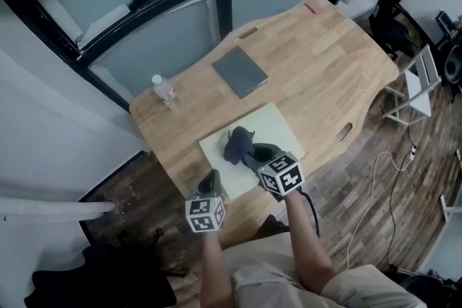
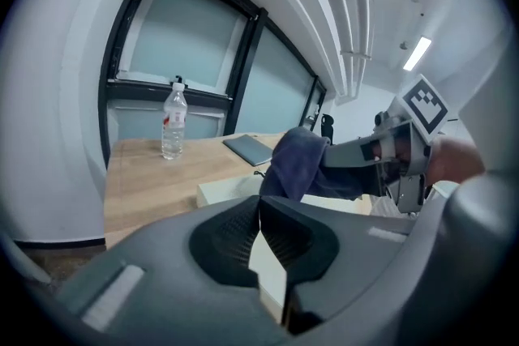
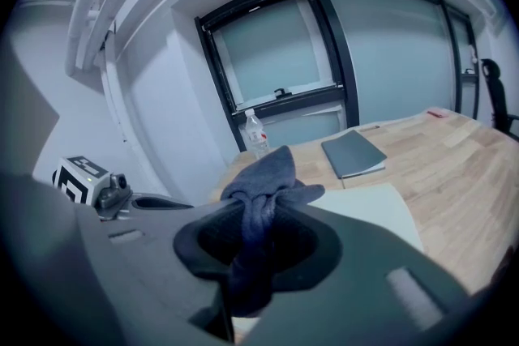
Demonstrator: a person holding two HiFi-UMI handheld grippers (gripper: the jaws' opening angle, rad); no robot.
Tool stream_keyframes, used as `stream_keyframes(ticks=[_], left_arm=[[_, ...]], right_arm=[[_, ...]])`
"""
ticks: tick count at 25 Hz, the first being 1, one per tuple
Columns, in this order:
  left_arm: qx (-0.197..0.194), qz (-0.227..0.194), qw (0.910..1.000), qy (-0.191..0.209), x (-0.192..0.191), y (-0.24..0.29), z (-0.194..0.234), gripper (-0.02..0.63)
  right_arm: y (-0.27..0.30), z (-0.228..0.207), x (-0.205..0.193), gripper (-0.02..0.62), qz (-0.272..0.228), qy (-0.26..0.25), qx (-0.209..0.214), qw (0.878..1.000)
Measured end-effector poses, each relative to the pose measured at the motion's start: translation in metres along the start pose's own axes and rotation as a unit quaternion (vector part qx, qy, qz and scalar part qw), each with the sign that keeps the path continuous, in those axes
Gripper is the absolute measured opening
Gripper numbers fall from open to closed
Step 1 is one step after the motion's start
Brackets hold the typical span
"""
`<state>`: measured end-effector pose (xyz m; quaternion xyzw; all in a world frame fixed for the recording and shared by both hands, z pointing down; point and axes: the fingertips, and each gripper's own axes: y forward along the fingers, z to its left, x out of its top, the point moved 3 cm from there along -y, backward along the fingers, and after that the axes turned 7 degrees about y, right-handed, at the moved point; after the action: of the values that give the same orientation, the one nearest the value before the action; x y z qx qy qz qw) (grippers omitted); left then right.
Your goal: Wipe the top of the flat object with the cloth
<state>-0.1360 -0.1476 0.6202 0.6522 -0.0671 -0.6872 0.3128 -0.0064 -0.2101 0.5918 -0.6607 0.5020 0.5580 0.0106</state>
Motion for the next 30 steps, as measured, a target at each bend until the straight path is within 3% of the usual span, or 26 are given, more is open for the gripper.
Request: stream_keyframes(ticks=[7, 13, 24, 30], left_arm=[[-0.059, 0.05, 0.997, 0.003, -0.048, 0.022, -0.007, 0.009], [-0.06, 0.069, 0.9958, 0.003, -0.059, 0.036, -0.008, 0.009], [-0.087, 0.074, 0.9934, 0.006, -0.065, 0.047, -0.005, 0.008], [-0.094, 0.088, 0.9916, 0.014, -0.065, 0.05, -0.005, 0.008]], right_arm=[[0.02, 0.017, -0.023, 0.083, 0.011, -0.017, -0.01, 1.0], [0.033, 0.025, -0.012, 0.083, -0.026, -0.048, 0.005, 0.998], [0.105, 0.041, -0.012, 0.081, 0.067, -0.125, 0.037, 0.989], [0.149, 0.042, -0.035, 0.081, 0.154, -0.211, 0.042, 0.965]])
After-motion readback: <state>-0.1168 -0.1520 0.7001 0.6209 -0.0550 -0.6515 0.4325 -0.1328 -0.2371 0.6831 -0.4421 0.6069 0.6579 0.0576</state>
